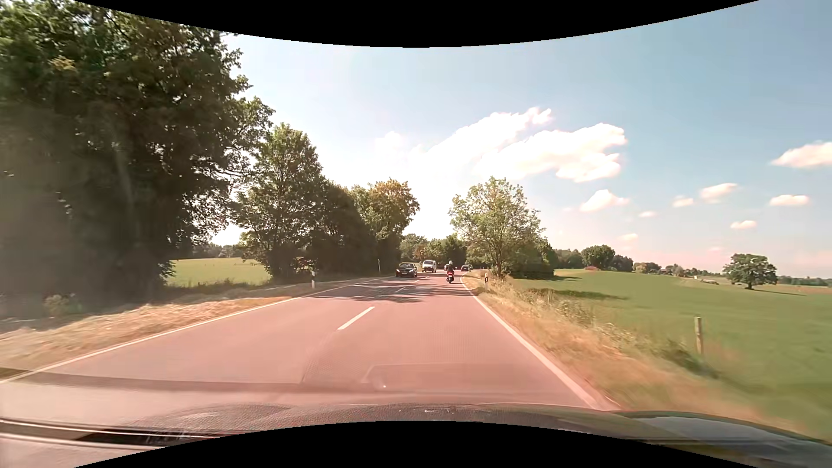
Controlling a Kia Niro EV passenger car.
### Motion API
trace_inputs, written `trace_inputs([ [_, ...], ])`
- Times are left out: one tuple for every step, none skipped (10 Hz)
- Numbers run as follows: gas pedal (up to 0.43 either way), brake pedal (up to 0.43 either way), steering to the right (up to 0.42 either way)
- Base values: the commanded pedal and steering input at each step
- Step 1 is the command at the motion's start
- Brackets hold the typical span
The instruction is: Follow the waypoints while adhering to traffic rules and regulations
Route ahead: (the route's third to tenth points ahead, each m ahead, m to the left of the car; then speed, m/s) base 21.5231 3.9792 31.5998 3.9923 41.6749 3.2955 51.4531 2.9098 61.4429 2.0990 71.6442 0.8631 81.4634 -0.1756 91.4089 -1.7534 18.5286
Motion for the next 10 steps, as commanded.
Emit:
trace_inputs([
  [0.35,0.012,0.004],
  [0.35,0.012,0.004],
  [0.35,0.012,0.004],
  [0.35,0.012,0.004],
  [0.35,0.012,0.004],
  [0.339,0.012,0.004],
  [0.331,0.012,0.004],
  [0.311,0.012,0.006],
  [0.311,0.012,0.006],
  [0.311,0.012,0.008],
])
